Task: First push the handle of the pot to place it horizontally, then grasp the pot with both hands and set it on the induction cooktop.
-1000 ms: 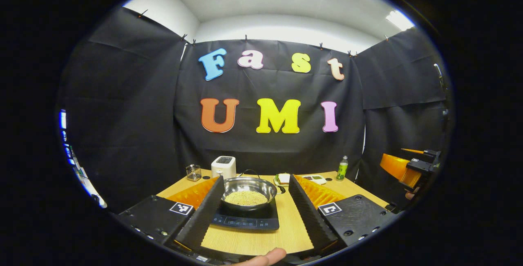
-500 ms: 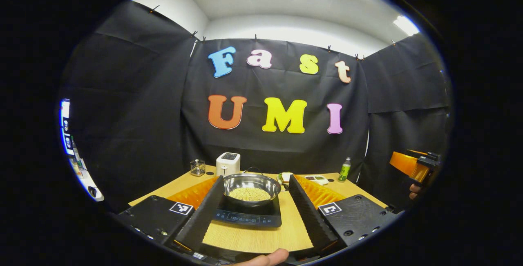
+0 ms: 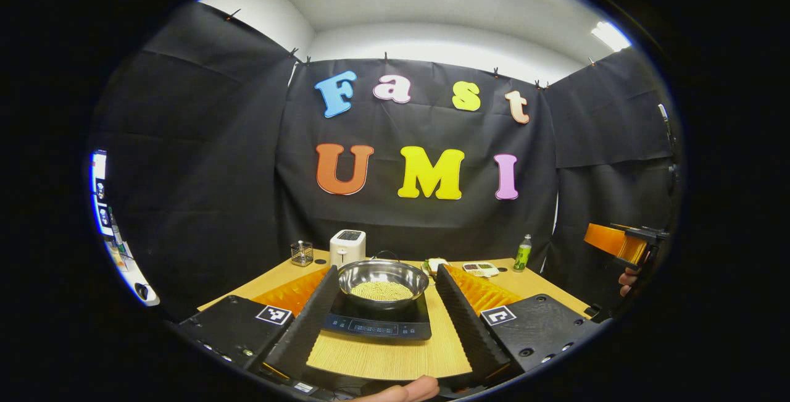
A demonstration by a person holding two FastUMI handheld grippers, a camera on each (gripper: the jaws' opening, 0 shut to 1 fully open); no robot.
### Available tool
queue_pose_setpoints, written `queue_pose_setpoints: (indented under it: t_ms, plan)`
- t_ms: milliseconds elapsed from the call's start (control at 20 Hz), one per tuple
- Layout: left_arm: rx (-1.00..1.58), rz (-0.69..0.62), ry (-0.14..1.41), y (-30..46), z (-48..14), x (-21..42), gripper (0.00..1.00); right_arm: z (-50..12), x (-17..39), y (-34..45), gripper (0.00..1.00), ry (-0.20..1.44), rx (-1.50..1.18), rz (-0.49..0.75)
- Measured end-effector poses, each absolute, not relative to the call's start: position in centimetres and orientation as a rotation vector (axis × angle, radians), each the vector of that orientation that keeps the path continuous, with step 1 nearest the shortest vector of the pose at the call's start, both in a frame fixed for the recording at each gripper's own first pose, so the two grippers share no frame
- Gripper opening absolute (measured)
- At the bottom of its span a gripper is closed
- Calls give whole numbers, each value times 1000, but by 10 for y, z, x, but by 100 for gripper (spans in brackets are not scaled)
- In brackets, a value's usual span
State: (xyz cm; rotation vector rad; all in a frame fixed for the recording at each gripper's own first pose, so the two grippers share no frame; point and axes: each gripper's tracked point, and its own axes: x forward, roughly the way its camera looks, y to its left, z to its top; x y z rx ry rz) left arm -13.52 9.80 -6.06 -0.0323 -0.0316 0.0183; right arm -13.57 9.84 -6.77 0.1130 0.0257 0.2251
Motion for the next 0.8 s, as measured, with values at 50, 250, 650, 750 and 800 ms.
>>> queue_pose_setpoints:
  t_ms: [50,250,650,750,800]
  plan:
    - [-30,14,-30,98,-60,-138,95,-67,-135,98,97,20,113,227]
    - [-34,6,-40,97,-57,-142,95,-61,-137,104,97,0,110,230]
    - [-20,-9,-57,93,-55,-146,95,-55,-145,107,97,-32,95,231]
    - [-18,-11,-65,93,-55,-146,95,-56,-145,107,97,-31,97,232]
    - [-20,-14,-67,91,-54,-146,95,-56,-144,107,97,-32,97,231]
